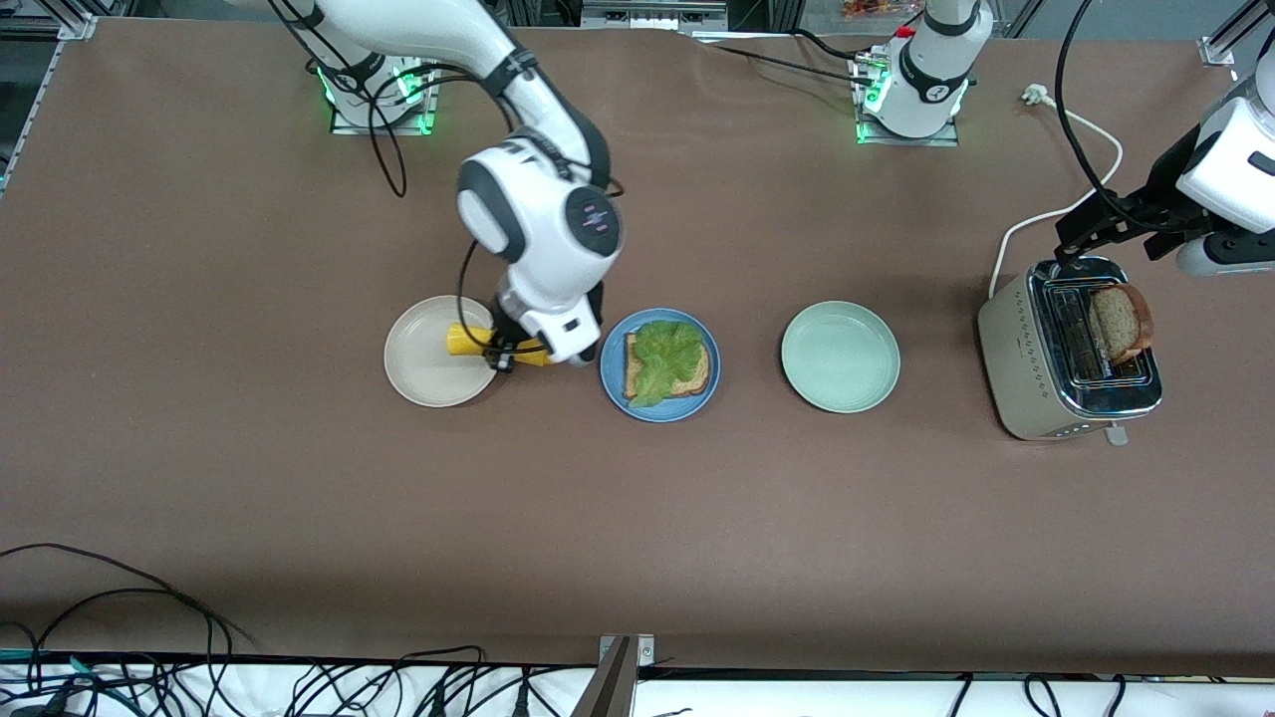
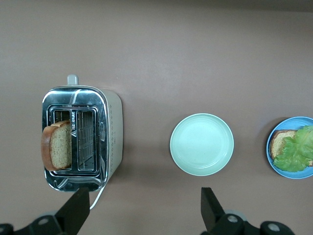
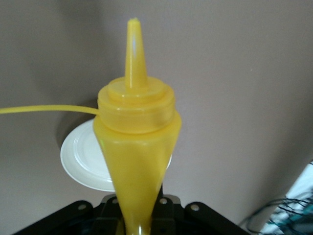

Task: Make sandwich in blue plate with both arms
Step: 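Tilt the bottle nozzle down over the lettuce with the right gripper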

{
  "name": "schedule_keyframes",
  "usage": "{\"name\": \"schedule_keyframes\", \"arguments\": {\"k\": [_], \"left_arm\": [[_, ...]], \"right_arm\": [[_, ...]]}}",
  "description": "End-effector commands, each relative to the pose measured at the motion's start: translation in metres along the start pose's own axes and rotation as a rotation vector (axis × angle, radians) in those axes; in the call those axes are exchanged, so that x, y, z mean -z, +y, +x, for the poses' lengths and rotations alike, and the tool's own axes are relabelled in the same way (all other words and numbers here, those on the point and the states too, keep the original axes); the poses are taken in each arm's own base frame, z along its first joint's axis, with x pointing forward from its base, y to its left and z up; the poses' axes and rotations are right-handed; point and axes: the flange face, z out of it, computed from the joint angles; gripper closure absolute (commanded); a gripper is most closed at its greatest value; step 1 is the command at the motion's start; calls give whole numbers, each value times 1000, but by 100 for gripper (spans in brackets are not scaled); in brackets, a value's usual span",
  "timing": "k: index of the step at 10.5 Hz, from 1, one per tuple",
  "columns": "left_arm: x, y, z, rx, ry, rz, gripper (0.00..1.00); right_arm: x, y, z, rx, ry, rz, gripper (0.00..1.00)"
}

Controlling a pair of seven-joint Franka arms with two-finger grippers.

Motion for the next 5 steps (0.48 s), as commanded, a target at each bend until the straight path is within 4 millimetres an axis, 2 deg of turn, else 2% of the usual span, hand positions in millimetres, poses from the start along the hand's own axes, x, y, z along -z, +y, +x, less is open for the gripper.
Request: {"name": "schedule_keyframes", "arguments": {"k": [1,2,3,5], "left_arm": [[5,-1,-1,8,-9,-13,0],[4,-1,0,8,-10,-12,0],[4,-1,0,8,-10,-12,0],[5,-1,0,6,-9,-13,0]], "right_arm": [[12,-34,56,47,-136,-200,82],[15,-51,76,85,-185,-292,82],[13,-64,88,100,-228,-338,82],[20,-74,97,91,-234,-381,82]]}}
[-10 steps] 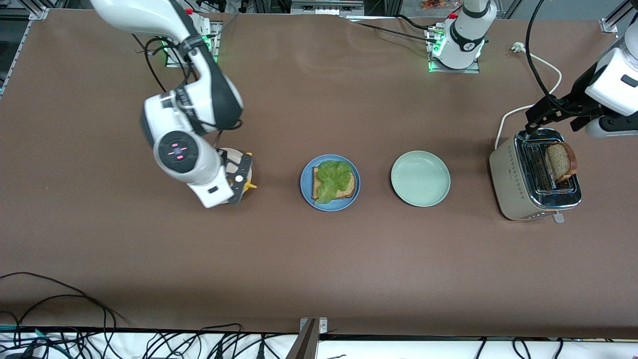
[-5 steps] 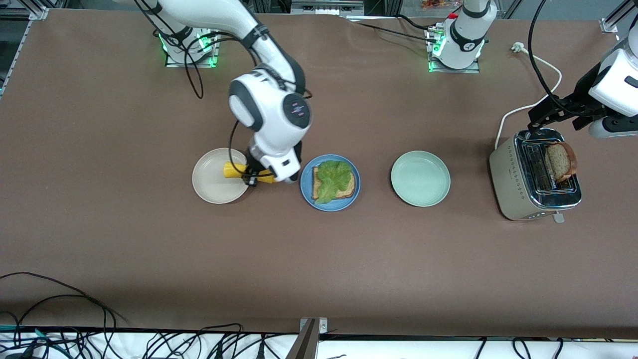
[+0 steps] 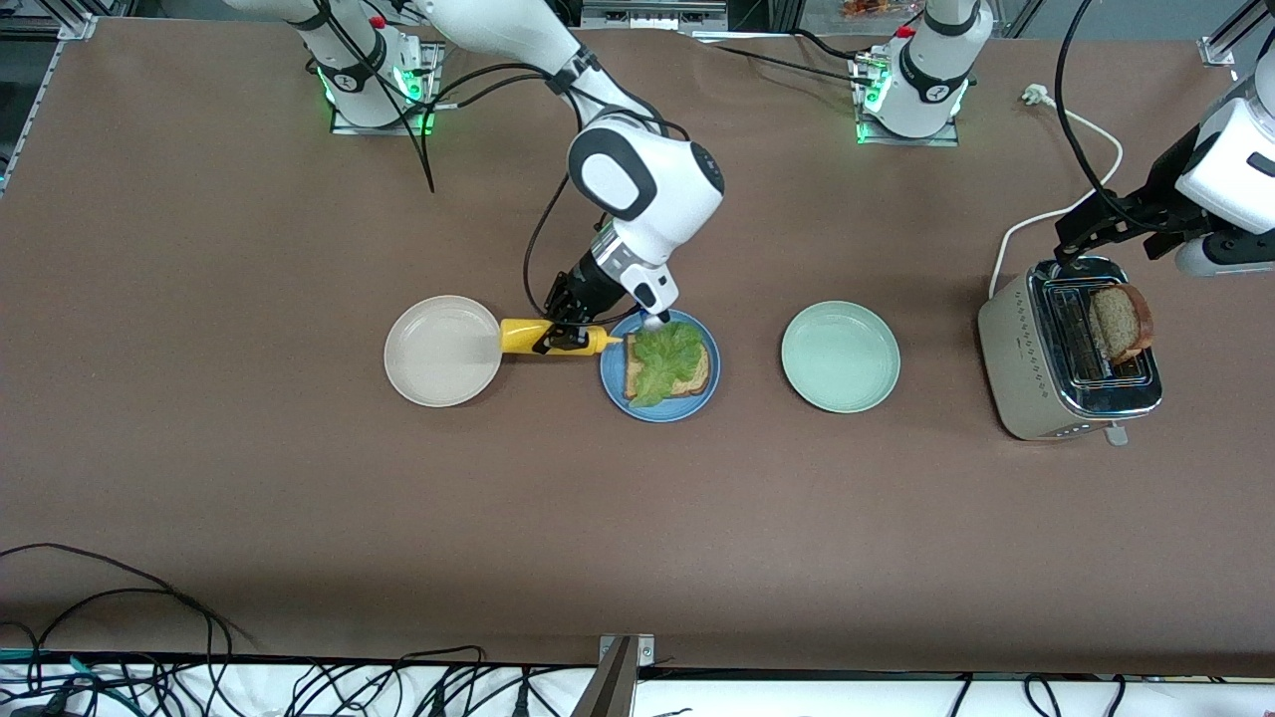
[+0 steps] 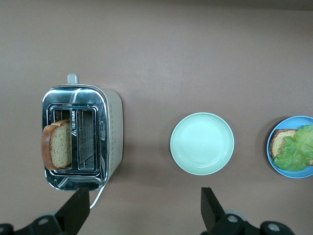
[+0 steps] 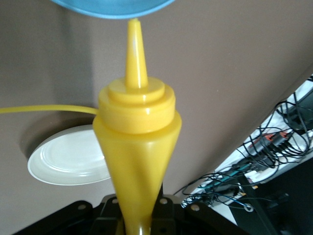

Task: Make sandwich in blue plate with both arms
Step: 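Tilt the bottle nozzle down over the lettuce with the right gripper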

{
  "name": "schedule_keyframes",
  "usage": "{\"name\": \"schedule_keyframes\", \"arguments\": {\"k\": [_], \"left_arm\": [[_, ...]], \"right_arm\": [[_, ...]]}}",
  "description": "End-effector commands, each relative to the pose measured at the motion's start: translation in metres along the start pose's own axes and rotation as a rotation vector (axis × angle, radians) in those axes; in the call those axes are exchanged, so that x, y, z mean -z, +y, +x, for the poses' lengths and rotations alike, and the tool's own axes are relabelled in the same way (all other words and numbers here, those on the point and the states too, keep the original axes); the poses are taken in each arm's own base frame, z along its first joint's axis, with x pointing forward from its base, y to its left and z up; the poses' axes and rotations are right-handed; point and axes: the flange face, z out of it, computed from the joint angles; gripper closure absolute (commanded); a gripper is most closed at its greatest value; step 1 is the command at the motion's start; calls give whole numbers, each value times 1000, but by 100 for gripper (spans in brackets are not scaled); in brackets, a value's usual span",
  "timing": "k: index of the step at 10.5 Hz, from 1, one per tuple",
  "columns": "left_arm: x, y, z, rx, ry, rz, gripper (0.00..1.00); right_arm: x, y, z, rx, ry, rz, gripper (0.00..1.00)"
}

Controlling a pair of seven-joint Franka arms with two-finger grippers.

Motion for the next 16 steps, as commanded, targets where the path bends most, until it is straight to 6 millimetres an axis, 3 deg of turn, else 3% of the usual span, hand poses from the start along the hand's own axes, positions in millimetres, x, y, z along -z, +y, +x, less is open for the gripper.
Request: {"name": "schedule_keyframes", "arguments": {"k": [1,3,10,13,16], "left_arm": [[6,-1,0,7,-5,-13,0],[6,0,0,7,-5,-15,0],[7,5,-1,0,-3,-15,0],[6,5,-1,-5,-3,-6,0],[5,5,-2,-5,-10,-5,0]], "right_arm": [[15,3,11,1,-71,-118,82],[19,-11,28,37,-97,-169,82],[18,-7,24,29,-93,-153,82],[17,18,-6,-68,14,15,83],[-4,60,-69,-224,159,232,84]]}}
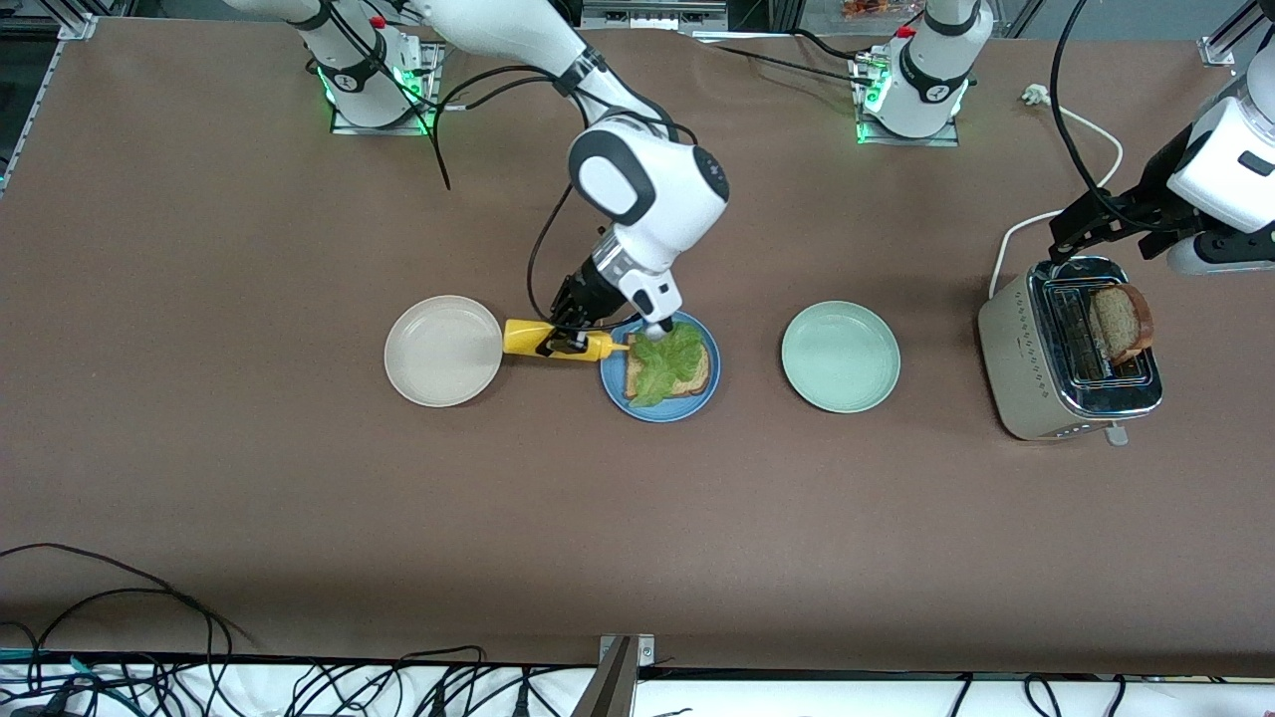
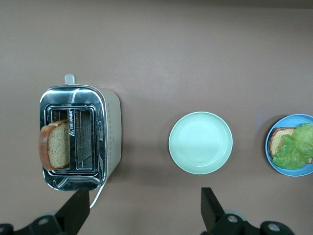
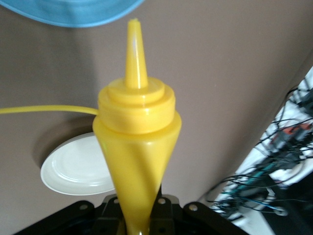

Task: Make sandwich in blue plate with both arms
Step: 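Tilt the bottle nozzle down over the lettuce with the right gripper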

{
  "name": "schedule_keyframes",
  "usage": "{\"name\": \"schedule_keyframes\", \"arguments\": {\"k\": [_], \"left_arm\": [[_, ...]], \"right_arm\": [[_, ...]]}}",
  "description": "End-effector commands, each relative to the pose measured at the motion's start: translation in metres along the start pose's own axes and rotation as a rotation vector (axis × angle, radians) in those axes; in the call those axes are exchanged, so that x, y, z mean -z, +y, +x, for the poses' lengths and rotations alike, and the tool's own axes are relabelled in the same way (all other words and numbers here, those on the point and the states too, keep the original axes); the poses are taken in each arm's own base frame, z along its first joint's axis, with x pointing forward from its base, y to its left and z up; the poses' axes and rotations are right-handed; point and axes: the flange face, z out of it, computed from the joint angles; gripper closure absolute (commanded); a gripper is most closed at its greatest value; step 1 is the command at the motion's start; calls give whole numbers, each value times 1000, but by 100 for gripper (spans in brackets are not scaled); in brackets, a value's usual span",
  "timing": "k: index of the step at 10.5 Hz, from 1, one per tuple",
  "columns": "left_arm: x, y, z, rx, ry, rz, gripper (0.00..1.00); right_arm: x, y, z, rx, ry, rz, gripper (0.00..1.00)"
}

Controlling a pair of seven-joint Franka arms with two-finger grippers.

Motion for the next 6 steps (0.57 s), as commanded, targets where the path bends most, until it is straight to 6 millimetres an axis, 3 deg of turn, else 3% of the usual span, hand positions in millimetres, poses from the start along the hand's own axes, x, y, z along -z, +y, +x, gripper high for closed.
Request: {"name": "schedule_keyframes", "arguments": {"k": [1,4,6], "left_arm": [[6,0,-2,4,-10,-5,0],[5,0,-1,3,-11,-3,0],[5,-2,-2,6,-12,1,0]], "right_arm": [[-5,52,-65,-140,138,204,84],[-38,99,-125,-182,344,408,84],[-84,129,-174,-165,501,540,84]]}}
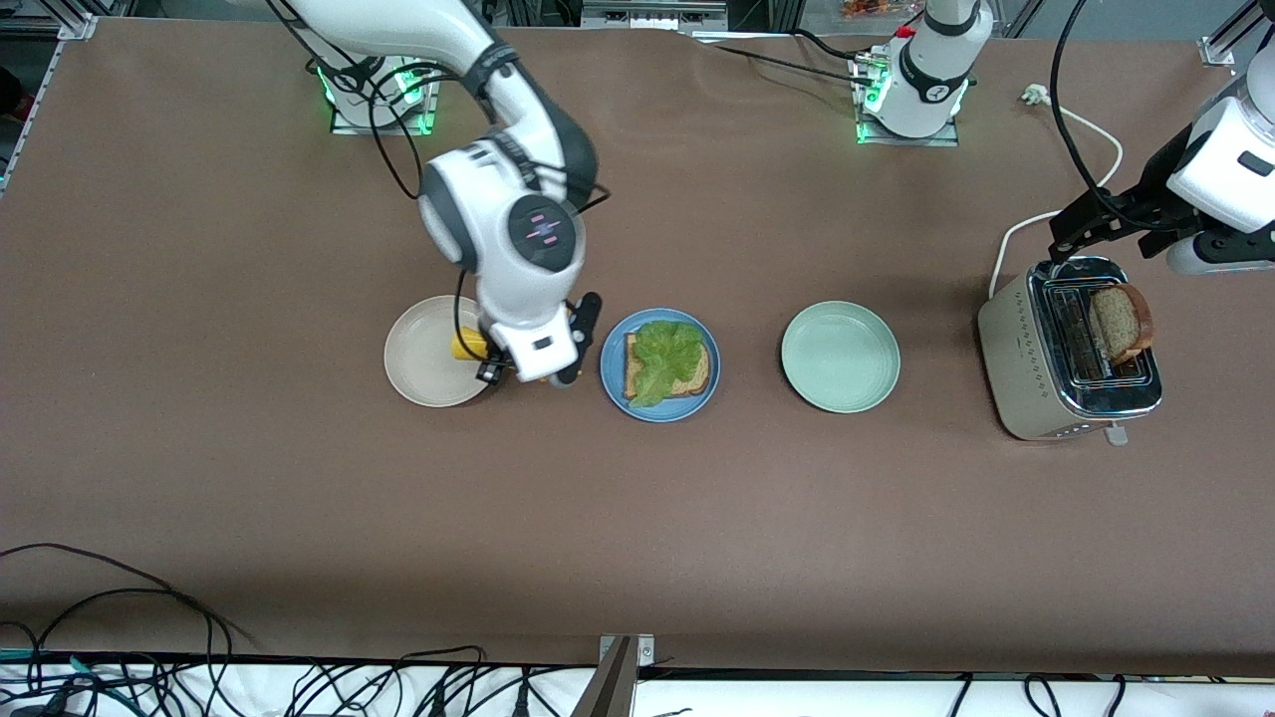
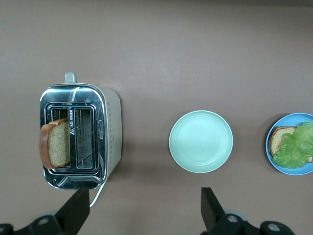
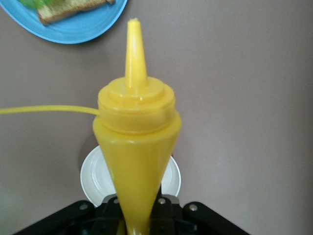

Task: Make sandwich in blue plate with both arms
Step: 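Carry the bottle with the right gripper back beside the white plate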

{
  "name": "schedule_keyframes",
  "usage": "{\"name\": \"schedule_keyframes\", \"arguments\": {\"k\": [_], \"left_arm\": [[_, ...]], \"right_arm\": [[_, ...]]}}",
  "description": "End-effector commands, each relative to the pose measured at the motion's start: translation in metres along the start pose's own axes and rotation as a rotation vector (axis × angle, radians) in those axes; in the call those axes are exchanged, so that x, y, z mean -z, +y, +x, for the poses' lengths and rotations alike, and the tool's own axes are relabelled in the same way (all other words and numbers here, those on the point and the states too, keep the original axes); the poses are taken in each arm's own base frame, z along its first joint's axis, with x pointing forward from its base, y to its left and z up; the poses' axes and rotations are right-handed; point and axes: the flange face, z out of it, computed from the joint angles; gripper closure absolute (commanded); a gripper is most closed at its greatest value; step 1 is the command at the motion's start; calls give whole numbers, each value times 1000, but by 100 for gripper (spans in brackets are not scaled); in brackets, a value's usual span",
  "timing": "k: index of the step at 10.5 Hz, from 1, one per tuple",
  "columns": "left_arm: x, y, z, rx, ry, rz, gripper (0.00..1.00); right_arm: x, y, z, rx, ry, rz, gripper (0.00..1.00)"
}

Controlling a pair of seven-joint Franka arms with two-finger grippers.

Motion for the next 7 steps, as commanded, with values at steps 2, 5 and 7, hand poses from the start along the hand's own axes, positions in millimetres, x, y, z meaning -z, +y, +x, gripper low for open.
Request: {"name": "schedule_keyframes", "arguments": {"k": [2,5,7], "left_arm": [[-3,-22,0,43,-26,6,0],[22,-54,-13,99,30,-2,0],[26,-97,-6,177,77,-7,0]], "right_arm": [[-14,82,-94,104,265,224,85],[-32,113,-150,254,399,321,87],[-52,130,-186,378,508,357,87]]}}
